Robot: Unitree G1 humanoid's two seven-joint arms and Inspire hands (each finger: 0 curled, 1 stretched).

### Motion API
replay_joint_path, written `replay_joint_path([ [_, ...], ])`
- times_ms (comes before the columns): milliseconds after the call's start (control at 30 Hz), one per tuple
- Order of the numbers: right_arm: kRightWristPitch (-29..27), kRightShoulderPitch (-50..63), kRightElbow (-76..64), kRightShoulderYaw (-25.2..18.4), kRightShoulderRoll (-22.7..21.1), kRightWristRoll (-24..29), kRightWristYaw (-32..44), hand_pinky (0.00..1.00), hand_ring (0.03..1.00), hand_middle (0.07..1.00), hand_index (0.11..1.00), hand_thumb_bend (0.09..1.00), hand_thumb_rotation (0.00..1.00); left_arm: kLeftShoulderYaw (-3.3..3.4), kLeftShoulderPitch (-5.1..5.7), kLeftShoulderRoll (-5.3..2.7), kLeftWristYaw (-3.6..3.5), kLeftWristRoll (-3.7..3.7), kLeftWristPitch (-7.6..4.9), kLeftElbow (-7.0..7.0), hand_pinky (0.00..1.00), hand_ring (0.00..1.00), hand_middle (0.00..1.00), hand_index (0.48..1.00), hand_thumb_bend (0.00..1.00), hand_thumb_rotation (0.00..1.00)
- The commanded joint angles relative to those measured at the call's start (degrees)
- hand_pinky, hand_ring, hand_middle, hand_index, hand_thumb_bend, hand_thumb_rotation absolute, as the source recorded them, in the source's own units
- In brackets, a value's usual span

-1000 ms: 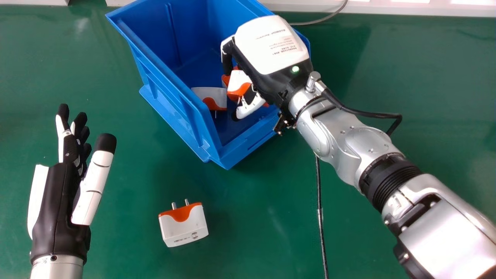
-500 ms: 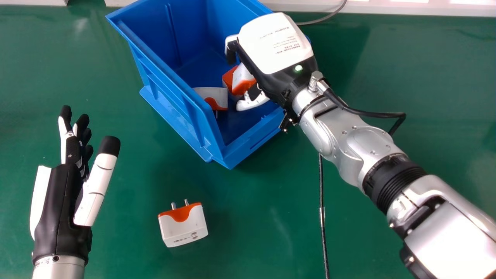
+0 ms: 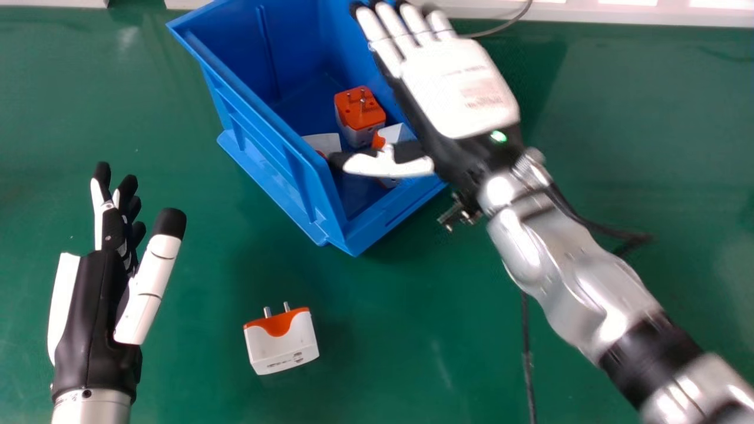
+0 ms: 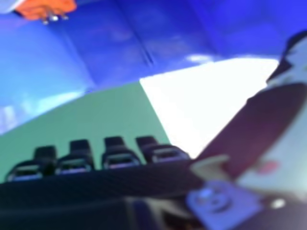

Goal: Pick all objects and put in blue box

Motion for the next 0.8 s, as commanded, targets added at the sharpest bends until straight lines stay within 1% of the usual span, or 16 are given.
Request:
replay_joint_path([
  [0,-0.4,7.2,-9.2,-2.1,-2.7,0.2,0.3,1.0,1.0,1.0,1.0,0.484,0.72,0.07,0.01,0.08,0.21,-0.37,-0.99,-0.65,0.98,1.0,1.0,1.0,0.77,0.85],
  [200,-0.5,22.9,-23.6,-5.1,-7.0,-1.1,1.8,1.0,1.0,1.0,1.0,0.455,0.7,0.07,-0.09,0.07,0.36,-0.23,-0.99,-0.47,0.98,1.0,1.0,1.0,0.78,0.85],
  [267,-0.1,29.8,-29.0,-5.8,-8.7,-2.7,2.1,1.0,1.0,1.0,0.992,0.438,0.7,0.12,-0.29,0.15,0.45,-0.1,-1.08,-0.2,0.98,1.0,1.0,1.0,0.78,0.85],
  [400,0.1,36.6,-34.2,-6.3,-9.1,-5.3,3.7,1.0,1.0,1.0,0.974,0.421,0.7,0.14,-0.5,0.25,0.61,0.03,-0.85,-0.3,0.97,1.0,1.0,1.0,0.78,0.85],
  [467,-1.4,40.3,-36.2,-5.5,-9.4,-6.0,3.9,1.0,1.0,1.0,0.973,0.42,0.7,0.25,-0.82,0.34,0.68,0.03,-0.65,-0.34,0.97,1.0,1.0,1.0,0.78,0.85],
  [533,-3.7,42.5,-36.8,-4.8,-9.9,-5.3,4.1,1.0,1.0,1.0,0.96,0.423,0.71,0.38,-1.18,0.42,0.72,-0.01,-0.78,0.08,0.97,1.0,1.0,1.0,0.78,0.85],
  [633,-7.1,43.8,-36.9,-4.3,-10.3,-3.7,5.3,1.0,1.0,1.0,0.948,0.428,0.73,0.43,-1.48,0.41,0.86,0.14,-0.91,0.39,0.97,1.0,1.0,1.0,0.78,0.85],
  [767,-11.1,43.8,-35.6,-3.3,-10.2,-2.9,6.9,1.0,1.0,1.0,0.943,0.436,0.74,0.46,-1.84,0.41,1.07,0.3,-0.92,0.63,0.97,1.0,1.0,1.0,0.77,0.85],
])
